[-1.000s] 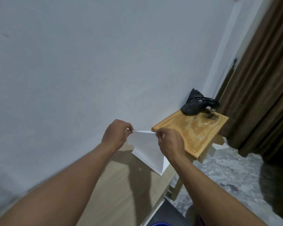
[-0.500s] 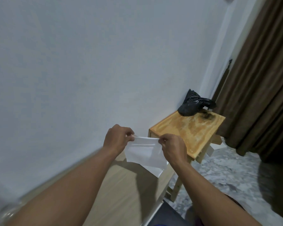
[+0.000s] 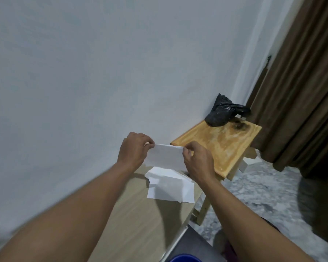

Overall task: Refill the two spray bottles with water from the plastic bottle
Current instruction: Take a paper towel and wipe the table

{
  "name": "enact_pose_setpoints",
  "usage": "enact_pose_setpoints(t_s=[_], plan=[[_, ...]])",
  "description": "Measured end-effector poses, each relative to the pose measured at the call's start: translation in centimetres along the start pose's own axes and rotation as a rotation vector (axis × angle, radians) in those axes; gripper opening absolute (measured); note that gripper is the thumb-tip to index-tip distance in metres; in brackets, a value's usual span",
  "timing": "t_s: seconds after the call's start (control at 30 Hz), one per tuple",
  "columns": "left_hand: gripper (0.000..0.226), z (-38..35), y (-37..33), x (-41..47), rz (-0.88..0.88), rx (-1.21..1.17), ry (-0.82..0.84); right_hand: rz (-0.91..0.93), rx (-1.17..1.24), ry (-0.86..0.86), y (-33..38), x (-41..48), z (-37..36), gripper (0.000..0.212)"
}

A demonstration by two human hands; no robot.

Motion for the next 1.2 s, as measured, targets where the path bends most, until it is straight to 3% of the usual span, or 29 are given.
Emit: enact_pose_setpoints(t_s=[0.1, 0.2, 0.47, 0.9, 1.1, 1.2], plan=[[0.013, 1.2, -0.1, -0.6, 0.089, -0.094, 0.039, 0.006, 0.066, 0.056, 1.7, -0.6, 0.7, 0.006], [0.012, 3.5, 0.3, -2.1, 0.142, -0.155, 0.062, 0.017, 0.094, 0.065, 3.0, -1.4, 1.1, 0.013], [0.012, 12.7, 1.8, -11.4, 0.272, -0.317, -0.037, 0.087, 0.164, 0.163, 8.9, -7.4, 2.1, 0.018], [0.011, 29.8, 8.2, -37.9, 0.552, -0.265, -0.282, 0.352, 0.283, 0.402, 24.6, -27.4, -1.8, 0.017], [0.009, 37.8, 11.0, -51.1, 0.72, -0.214, -0.376, 0.48, 0.393, 0.623, 32.5, -37.9, -5.6, 0.025], [0.021, 41.2, 12.1, -56.5, 0.742, -0.186, -0.415, 0.532, 0.423, 0.716, 35.9, -42.3, -7.5, 0.023]])
Point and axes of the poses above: each hand's wrist, its own x-axis towards the middle knuckle, its own z-axis out of the back of the hand, y = z × x, the point moved 1 cm from there along x, towards the middle knuckle, and after that the axes turned 14 degrees about -x, right-handed, at the moved point
